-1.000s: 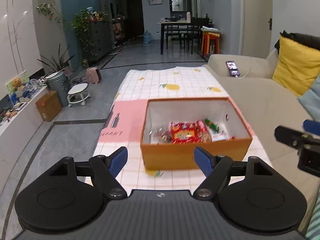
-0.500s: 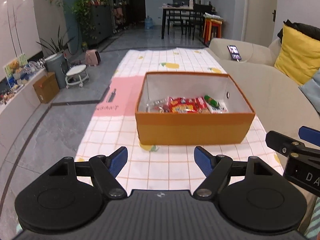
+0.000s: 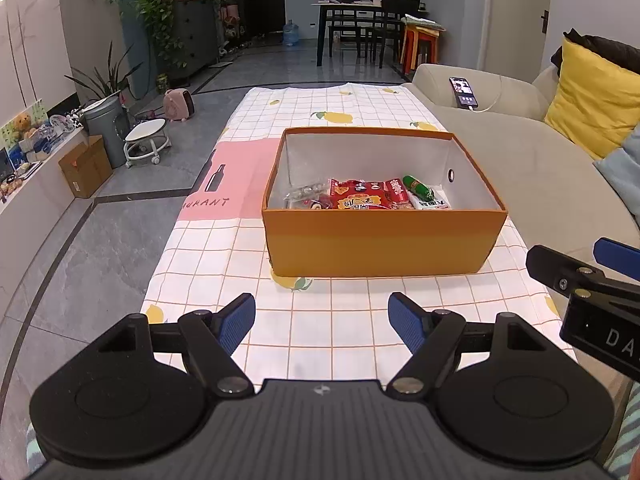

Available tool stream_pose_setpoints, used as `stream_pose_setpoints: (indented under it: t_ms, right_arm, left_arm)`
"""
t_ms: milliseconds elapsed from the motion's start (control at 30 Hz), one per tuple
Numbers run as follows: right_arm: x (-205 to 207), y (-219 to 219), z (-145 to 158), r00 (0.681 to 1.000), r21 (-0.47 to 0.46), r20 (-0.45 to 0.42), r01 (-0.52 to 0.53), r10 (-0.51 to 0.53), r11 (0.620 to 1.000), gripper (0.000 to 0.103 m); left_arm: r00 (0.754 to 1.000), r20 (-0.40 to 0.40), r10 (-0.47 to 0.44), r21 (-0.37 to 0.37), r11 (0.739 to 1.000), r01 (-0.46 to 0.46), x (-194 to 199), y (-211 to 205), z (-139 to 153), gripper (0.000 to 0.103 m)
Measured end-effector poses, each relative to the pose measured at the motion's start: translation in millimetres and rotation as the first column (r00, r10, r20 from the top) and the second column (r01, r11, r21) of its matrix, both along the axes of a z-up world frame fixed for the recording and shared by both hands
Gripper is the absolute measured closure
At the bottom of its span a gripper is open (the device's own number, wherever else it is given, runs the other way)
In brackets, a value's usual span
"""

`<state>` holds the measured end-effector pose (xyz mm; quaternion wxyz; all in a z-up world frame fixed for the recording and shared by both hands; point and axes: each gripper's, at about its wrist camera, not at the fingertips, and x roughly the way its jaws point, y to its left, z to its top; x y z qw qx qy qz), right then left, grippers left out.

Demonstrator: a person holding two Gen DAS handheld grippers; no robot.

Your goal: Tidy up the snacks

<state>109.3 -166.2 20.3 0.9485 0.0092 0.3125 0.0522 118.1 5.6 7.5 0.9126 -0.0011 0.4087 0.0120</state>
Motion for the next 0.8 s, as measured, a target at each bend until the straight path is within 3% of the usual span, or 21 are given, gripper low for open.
stream_pose_setpoints:
  t_ms: [800]
  right_arm:
    - [-4.5,-1.4,2.8,1.0,0.009,0.025,-0.014,0.013,1.0,0.033]
  left_arm:
    - [1.0,0.004,0.016,-0.002,1.0,-0.016,-1.6,4.3,4.0,0.014]
